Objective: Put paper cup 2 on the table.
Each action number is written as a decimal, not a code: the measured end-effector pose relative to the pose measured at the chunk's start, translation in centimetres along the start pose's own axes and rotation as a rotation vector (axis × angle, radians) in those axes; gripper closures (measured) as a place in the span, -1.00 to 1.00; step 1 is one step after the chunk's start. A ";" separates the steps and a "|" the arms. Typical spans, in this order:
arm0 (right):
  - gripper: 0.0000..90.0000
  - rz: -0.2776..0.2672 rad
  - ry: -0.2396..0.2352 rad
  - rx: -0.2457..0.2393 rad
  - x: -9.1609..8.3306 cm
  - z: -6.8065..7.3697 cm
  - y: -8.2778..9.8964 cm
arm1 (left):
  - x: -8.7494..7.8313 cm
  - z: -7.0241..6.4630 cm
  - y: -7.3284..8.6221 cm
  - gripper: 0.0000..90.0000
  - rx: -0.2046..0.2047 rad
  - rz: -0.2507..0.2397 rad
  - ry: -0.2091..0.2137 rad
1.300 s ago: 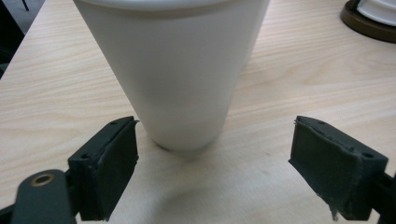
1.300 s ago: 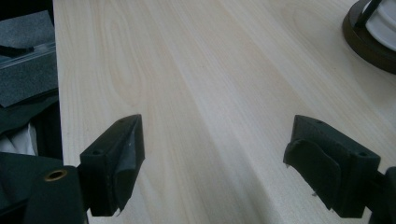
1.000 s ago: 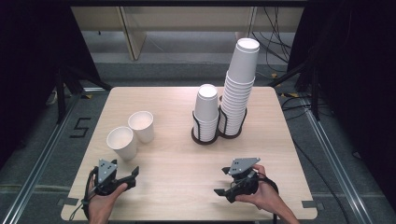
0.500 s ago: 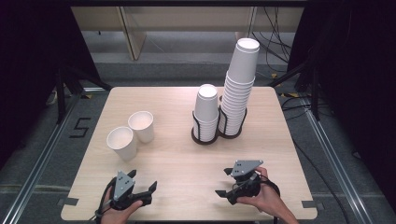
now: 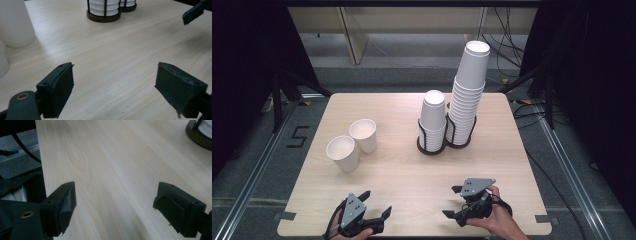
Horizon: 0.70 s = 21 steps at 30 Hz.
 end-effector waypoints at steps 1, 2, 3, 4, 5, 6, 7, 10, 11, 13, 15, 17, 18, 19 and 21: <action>-0.60 0.001 0.008 -0.009 -0.1 0.0 0.1 | -0.1 -0.3 0.0 -0.68 0.003 0.006 0.008; -0.60 0.004 0.004 0.002 -0.1 0.2 0.2 | -0.1 -0.5 0.0 -0.68 0.015 0.007 0.017; -0.60 0.001 0.004 0.003 -0.1 0.3 0.3 | 0.0 -0.8 0.0 -0.68 0.016 -0.002 0.027; -0.60 -0.005 0.002 -0.010 -0.1 0.3 0.3 | 0.0 -0.9 0.0 -0.68 0.030 0.005 0.036; -0.60 0.002 -0.001 0.005 -0.2 0.4 0.4 | 0.1 -1.1 0.0 -0.68 0.031 -0.001 0.048; -0.60 0.000 -0.002 0.000 -0.2 0.4 0.4 | 0.1 -1.2 0.0 -0.68 0.045 0.008 0.052; -0.60 -0.001 0.001 0.001 -0.2 0.4 0.5 | 0.1 -1.4 0.0 -0.68 0.063 0.018 0.051; -0.61 0.005 -0.005 -0.009 -0.1 0.6 0.8 | 0.4 -1.6 0.1 -0.68 0.102 0.024 0.055; -0.61 0.012 -0.010 -0.003 -0.1 0.8 0.9 | 0.4 -1.6 0.1 -0.68 0.098 0.026 0.059; -0.61 0.013 -0.010 -0.009 -0.1 0.9 0.9 | 0.4 -1.8 0.1 -0.68 0.102 0.033 0.066; -0.61 0.014 -0.011 -0.010 -0.1 1.0 1.0 | 0.5 -1.8 0.1 -0.68 0.109 0.038 0.069; -0.61 0.020 -0.013 -0.008 -0.1 1.0 1.1 | 0.6 -1.8 0.2 -0.68 0.107 0.037 0.070; -0.61 0.020 -0.012 -0.008 -0.1 1.0 1.1 | 0.6 -1.8 0.2 -0.68 0.102 0.034 0.073; -0.61 0.021 -0.014 -0.011 -0.1 1.0 1.1 | 0.5 -1.7 0.2 -0.68 0.108 0.048 0.071; -0.61 0.024 -0.015 -0.006 -0.1 1.0 1.2 | 0.7 -1.8 0.2 -0.68 0.094 0.043 0.074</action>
Point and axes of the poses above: each handheld gripper's, and its own axes: x roughly forward along the jaws, y roughly out of its underside, z roughly to its left, the point moved 3 cm from there along x, roughly forward along the jaws, and after that the axes turned 7 degrees about y, right-handed, at the moved point
